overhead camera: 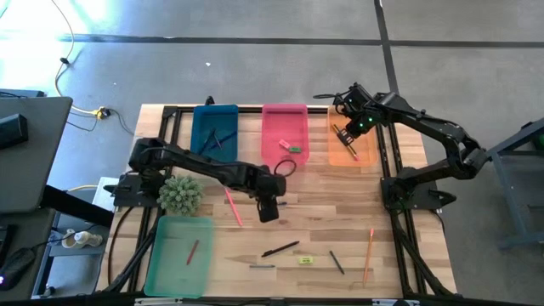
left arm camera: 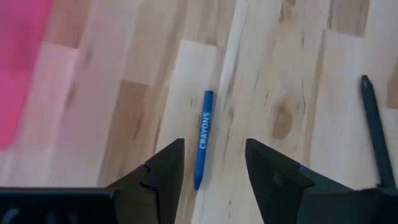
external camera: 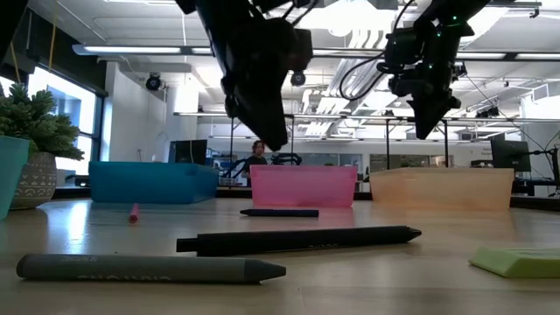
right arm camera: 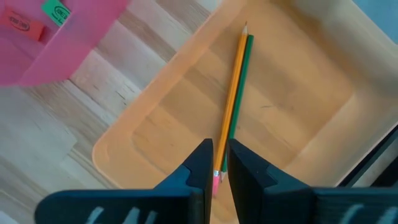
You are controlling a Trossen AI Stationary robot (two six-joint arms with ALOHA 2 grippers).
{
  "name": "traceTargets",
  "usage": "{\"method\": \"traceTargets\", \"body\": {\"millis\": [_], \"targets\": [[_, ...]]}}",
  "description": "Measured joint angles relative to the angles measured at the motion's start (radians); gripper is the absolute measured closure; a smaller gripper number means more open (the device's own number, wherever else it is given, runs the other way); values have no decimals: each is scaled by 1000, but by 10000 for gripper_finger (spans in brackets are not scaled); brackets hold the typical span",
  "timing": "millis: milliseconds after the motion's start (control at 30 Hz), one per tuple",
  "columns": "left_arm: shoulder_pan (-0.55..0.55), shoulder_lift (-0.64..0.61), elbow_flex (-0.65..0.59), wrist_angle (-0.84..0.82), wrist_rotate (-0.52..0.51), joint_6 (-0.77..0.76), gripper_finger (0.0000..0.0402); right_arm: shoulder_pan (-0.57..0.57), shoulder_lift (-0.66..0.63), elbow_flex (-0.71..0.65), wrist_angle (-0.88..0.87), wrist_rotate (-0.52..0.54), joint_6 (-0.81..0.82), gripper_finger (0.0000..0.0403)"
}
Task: Sort crayons/erasers/pens/pencils in bins
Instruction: Put the blue crayon into the green bin
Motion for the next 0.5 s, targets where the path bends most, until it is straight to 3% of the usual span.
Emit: {"method": "traceTargets", "body": {"millis": [500], "targets": [[-1, 134, -1, 5, 6, 45, 235, 0, 0, 0, 4, 0, 3, 366]]}}
